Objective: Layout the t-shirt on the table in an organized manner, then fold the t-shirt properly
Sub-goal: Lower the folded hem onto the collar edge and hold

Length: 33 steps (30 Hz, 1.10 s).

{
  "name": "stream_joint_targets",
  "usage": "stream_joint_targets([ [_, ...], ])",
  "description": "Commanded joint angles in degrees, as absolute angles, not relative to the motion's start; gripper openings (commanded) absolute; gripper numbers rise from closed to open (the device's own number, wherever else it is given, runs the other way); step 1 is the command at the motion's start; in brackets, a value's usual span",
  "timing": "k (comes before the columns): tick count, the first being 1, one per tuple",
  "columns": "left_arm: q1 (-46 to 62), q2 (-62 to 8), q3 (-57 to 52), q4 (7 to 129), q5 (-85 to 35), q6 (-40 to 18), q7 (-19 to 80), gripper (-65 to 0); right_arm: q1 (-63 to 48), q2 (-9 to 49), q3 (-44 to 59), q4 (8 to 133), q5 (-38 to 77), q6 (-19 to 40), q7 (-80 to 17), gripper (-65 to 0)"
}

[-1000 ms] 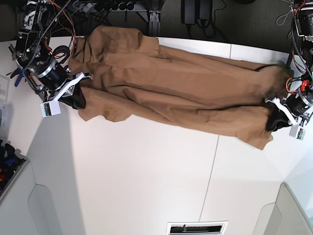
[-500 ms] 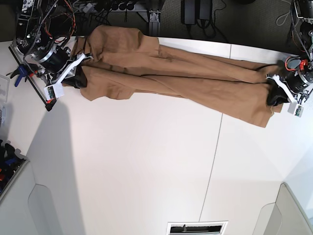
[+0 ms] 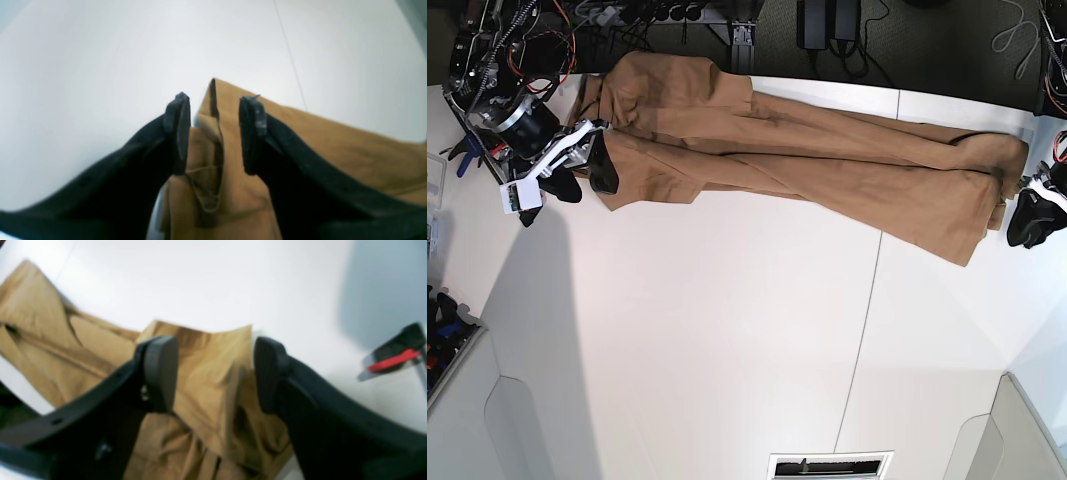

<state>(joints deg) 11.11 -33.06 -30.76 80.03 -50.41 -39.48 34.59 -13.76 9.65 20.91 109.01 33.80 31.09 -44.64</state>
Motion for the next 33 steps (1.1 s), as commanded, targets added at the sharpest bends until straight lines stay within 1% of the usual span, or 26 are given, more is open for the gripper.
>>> stream_joint_targets([
  [1, 10.63, -34.30, -31.20, 80.95, -51.66, -40.00, 33.91, -38.2, -12.73, 9.47, 21.21, 110.08, 34.70, 31.29, -43.16, -29.0],
  [4, 10.63, -34.26, -30.50, 80.95, -51.66, -40.00, 33.89, -38.3, -11.77, 8.38, 21.21, 110.06, 34.00, 30.96, -43.11, -29.0],
  [9, 10.63, -34.11, -28.82, 80.66, -50.74, -40.00, 33.93, -38.2, -11.29, 6.70, 21.21, 109.30, 26.26, 24.60, -41.65, -29.0],
  [12, 10.70, -33.95, -28.84, 80.60, -50.13, -40.00, 34.68, -37.8, -11.16, 6.46, 21.19, 108.42, 26.06, 24.38, -41.34, -29.3],
  [13, 10.70, -33.95, -28.84, 80.60, -50.17, -40.00, 35.48, -37.8, -11.16, 6.42, 21.19, 108.07, 26.15, 24.40, -41.34, -30.6],
  [14, 10.70, -33.95, -28.84, 80.60, -50.33, -40.00, 36.16, -37.6, -11.16, 6.26, 21.19, 107.61, 25.87, 24.40, -41.36, -34.1],
  [17, 10.85, -33.98, -28.84, 80.60, -50.37, -40.00, 37.28, -32.2, -11.16, 5.65, 21.19, 105.19, 25.23, 24.40, -41.41, -48.3],
  [18, 10.87, -33.98, -28.84, 80.60, -50.37, -40.00, 37.71, -31.6, -11.16, 5.50, 21.19, 104.22, 25.34, 24.40, -41.39, -50.2],
  [23, 11.00, -33.98, -28.84, 80.60, -51.13, -40.00, 38.54, -31.6, -11.16, 5.52, 21.19, 101.75, 27.57, 24.45, -41.19, -50.1],
  [24, 10.98, -33.98, -28.86, 80.60, -51.88, -40.00, 39.33, -31.6, -11.18, 5.52, 21.19, 101.78, 27.79, 24.62, -41.50, -51.3],
  [25, 10.98, -33.98, -28.95, 80.60, -52.75, -40.00, 40.14, -31.6, -11.16, 5.54, 21.21, 101.78, 28.14, 25.02, -42.13, -54.8],
  [26, 10.98, -33.98, -28.97, 80.60, -53.67, -40.00, 40.75, -31.6, -11.18, 5.54, 21.21, 101.82, 28.62, 25.85, -42.74, -60.6],
  [27, 10.98, -33.98, -29.30, 80.60, -54.35, -40.00, 41.54, -31.6, -11.18, 5.54, 21.21, 101.84, 29.36, 26.79, -43.40, -65.0],
  [31, 11.07, -34.00, -32.08, 80.62, -56.69, -40.00, 44.23, -31.6, -11.33, 5.54, 21.21, 102.02, 34.39, 29.87, -46.48, -65.0],
  [33, 11.90, -34.06, -34.79, 80.64, -58.83, -40.00, 45.12, -31.7, -11.92, 5.54, 21.21, 102.65, 36.99, 30.06, -47.88, -65.0],
])
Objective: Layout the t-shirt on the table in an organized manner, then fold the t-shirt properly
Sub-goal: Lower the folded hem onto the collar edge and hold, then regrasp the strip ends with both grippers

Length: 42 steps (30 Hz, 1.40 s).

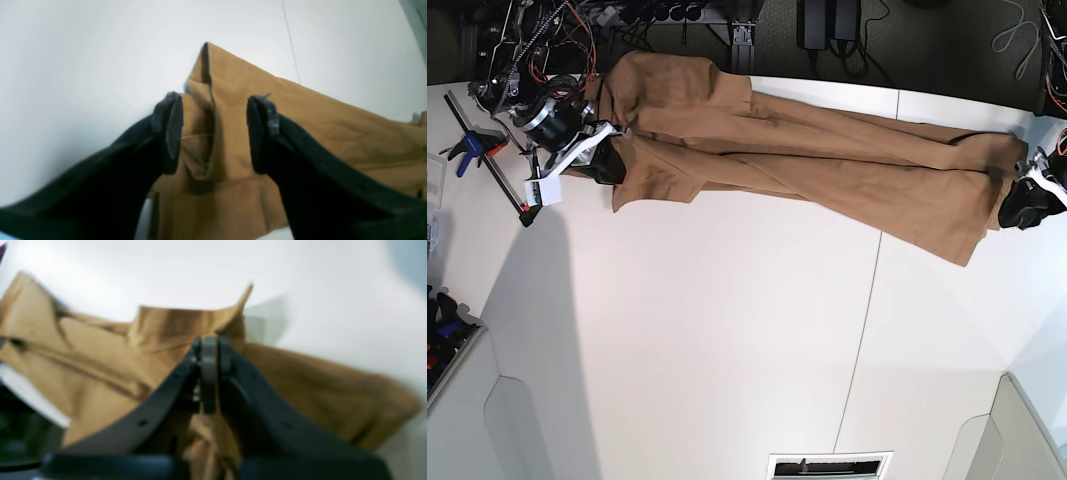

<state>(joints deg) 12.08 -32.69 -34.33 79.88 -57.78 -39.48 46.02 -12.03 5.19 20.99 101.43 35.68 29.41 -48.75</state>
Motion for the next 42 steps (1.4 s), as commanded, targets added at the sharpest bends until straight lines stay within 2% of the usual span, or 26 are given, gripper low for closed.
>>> stream_joint_targets([
  [1, 12.71, -34.20, -36.36, 80.64, -60.27, -40.00, 45.65, -31.7, -12.67, 5.54, 21.21, 103.37, 37.95, 30.06, -47.83, -65.0],
  [6, 18.13, -34.30, -41.39, 83.07, -65.91, -40.00, 49.36, -31.7, -17.54, 5.54, 21.28, 107.59, 39.03, 30.46, -47.86, -65.0],
  [14, 21.61, -33.95, -41.69, 83.99, -66.65, -40.00, 49.32, -31.6, -22.48, 5.54, 21.32, 110.02, 37.43, 30.44, -47.83, -65.0],
  [15, 21.58, -33.95, -41.69, 83.99, -66.63, -40.00, 49.06, -31.6, -22.39, 5.54, 21.32, 110.02, 37.28, 30.44, -47.79, -60.6],
  [17, 21.61, -33.98, -41.69, 83.99, -65.80, -40.00, 48.25, -31.6, -22.37, 5.54, 21.32, 110.13, 37.69, 30.41, -47.13, -40.4],
  [18, 21.58, -33.98, -41.69, 83.99, -64.90, -40.00, 48.21, -30.4, -22.39, 5.54, 21.32, 110.39, 38.33, 30.44, -46.92, -34.2],
  [19, 21.56, -33.98, -41.56, 83.99, -64.16, -40.00, 47.64, -27.3, -22.41, 5.54, 21.32, 110.93, 39.09, 30.44, -46.94, -32.5],
  [21, 21.56, -33.98, -41.52, 83.94, -62.43, -40.00, 45.76, -24.1, -22.41, 5.52, 21.32, 112.75, 41.19, 30.50, -46.96, -33.0],
  [23, 21.54, -34.00, -41.52, 83.92, -60.36, -40.00, 43.35, -24.1, -22.41, 5.10, 21.30, 115.31, 42.74, 31.75, -46.96, -38.6],
  [26, 20.80, -34.13, -41.28, 83.74, -58.19, -40.00, 42.35, -24.1, -22.39, 2.37, 21.30, 119.59, 42.87, 31.77, -46.94, -65.0],
  [31, 18.83, -34.37, -39.18, 80.64, -57.93, -40.00, 41.41, -24.1, -22.09, -1.48, 19.09, 119.52, 39.57, 32.18, -45.34, -65.0],
  [37, 12.27, -34.48, -32.40, 72.31, -56.42, -40.00, 41.34, -24.1, -20.91, -1.58, 14.11, 112.49, 27.90, 31.70, -42.13, -65.0],
  [42, 5.56, -34.61, -29.10, 64.10, -54.04, -40.00, 41.36, -24.1, -19.99, -1.26, 13.69, 106.48, 27.18, 31.73, -42.00, -65.0],
])
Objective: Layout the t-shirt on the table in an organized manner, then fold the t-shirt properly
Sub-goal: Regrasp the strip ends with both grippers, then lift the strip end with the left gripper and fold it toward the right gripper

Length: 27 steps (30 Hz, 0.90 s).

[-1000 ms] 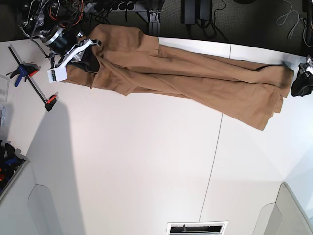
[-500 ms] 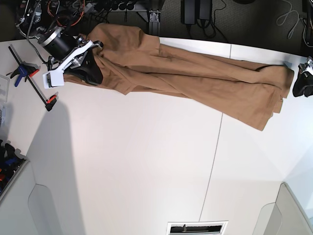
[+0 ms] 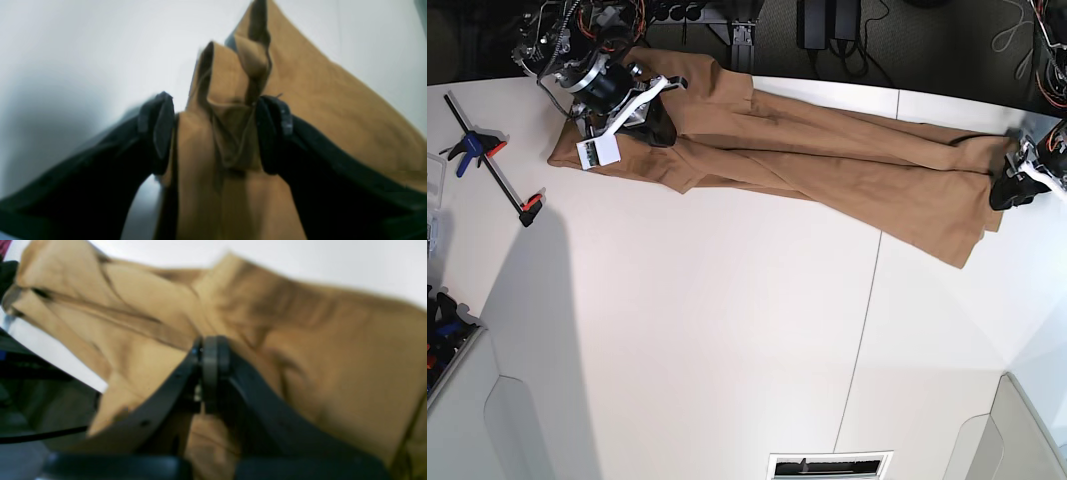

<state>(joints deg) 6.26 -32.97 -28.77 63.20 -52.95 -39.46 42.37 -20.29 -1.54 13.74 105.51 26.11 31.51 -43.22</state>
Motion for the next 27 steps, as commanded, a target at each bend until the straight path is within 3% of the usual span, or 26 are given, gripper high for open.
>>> stream_joint_targets([
  [1, 4.84, -34.65, -28.77, 63.11, -53.60, -40.00, 41.36, -24.1, -19.97, -1.26, 13.69, 105.89, 27.24, 31.73, -41.95, -65.0],
  [16, 5.76, -34.76, -21.32, 62.28, -55.53, -40.00, 47.70, -24.8, -18.72, -1.28, 13.69, 105.41, 27.42, 31.73, -41.45, -65.0],
  [18, 5.76, -34.79, -21.32, 62.30, -55.53, -40.00, 47.75, -32.5, -18.74, -1.26, 13.69, 105.38, 27.42, 31.70, -41.21, -65.0],
  [20, 5.91, -34.76, -21.32, 62.28, -55.55, -40.00, 47.88, -47.9, -18.74, -1.26, 13.69, 105.38, 27.40, 31.70, -40.97, -65.0],
  [22, 6.09, -34.76, -21.32, 62.30, -56.14, -40.00, 47.90, -58.9, -18.72, -1.26, 13.69, 105.41, 27.42, 31.73, -40.91, -65.0],
  [25, 6.04, -34.79, -21.34, 62.37, -57.01, -40.00, 47.81, -65.0, -18.31, -1.26, 13.69, 105.38, 27.44, 31.73, -40.82, -65.0],
  [27, 6.02, -34.79, -21.34, 63.29, -57.60, -40.00, 47.81, -65.0, -17.98, -1.26, 13.69, 105.41, 27.42, 31.70, -40.73, -65.0],
])
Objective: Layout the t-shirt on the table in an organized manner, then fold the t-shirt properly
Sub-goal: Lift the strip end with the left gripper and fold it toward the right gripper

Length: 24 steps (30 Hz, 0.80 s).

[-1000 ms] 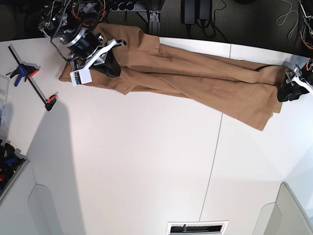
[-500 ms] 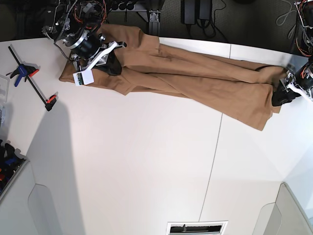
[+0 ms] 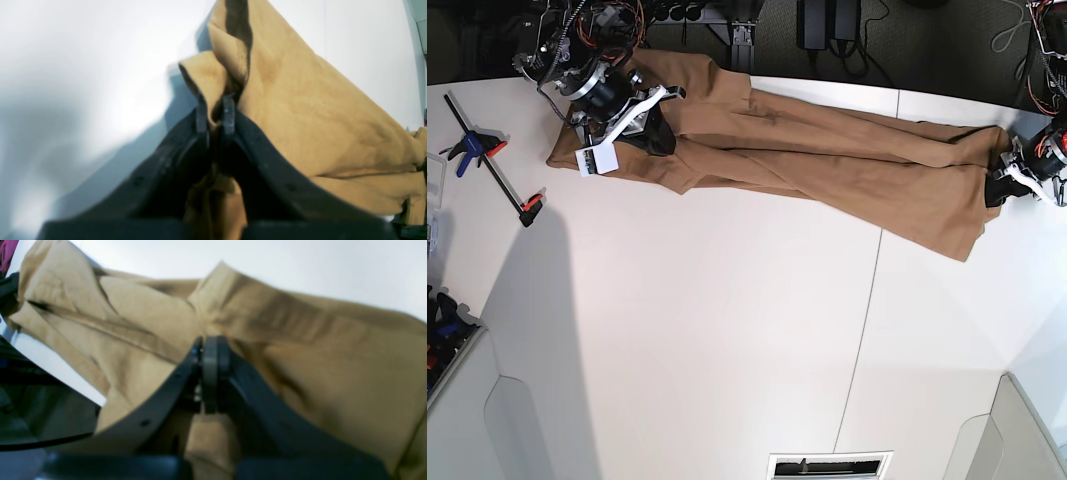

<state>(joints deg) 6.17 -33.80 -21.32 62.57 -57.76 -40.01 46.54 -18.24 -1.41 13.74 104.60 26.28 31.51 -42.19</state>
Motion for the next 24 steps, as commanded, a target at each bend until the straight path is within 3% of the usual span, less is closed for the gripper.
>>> stream_joint_targets([
  [1, 6.02, -34.81, -21.34, 63.90, -57.58, -40.00, 47.81, -65.0, -17.78, -1.26, 13.69, 105.41, 27.42, 31.73, -40.75, -65.0],
  [12, -1.61, -37.34, -21.45, 67.72, -41.04, -40.00, 37.45, -65.0, -17.28, -0.78, 13.91, 105.54, 30.02, 31.75, -40.73, -65.0],
  [17, -4.29, -40.82, -21.45, 68.88, -41.76, -40.00, 37.69, -65.0, -16.80, -0.80, 13.91, 105.54, 30.00, 31.75, -40.77, -65.0],
  [24, -1.30, -40.77, -21.45, 84.75, -55.51, -40.00, 51.13, -65.0, -16.69, -0.80, 13.91, 105.54, 29.95, 31.73, -40.80, -65.0],
])
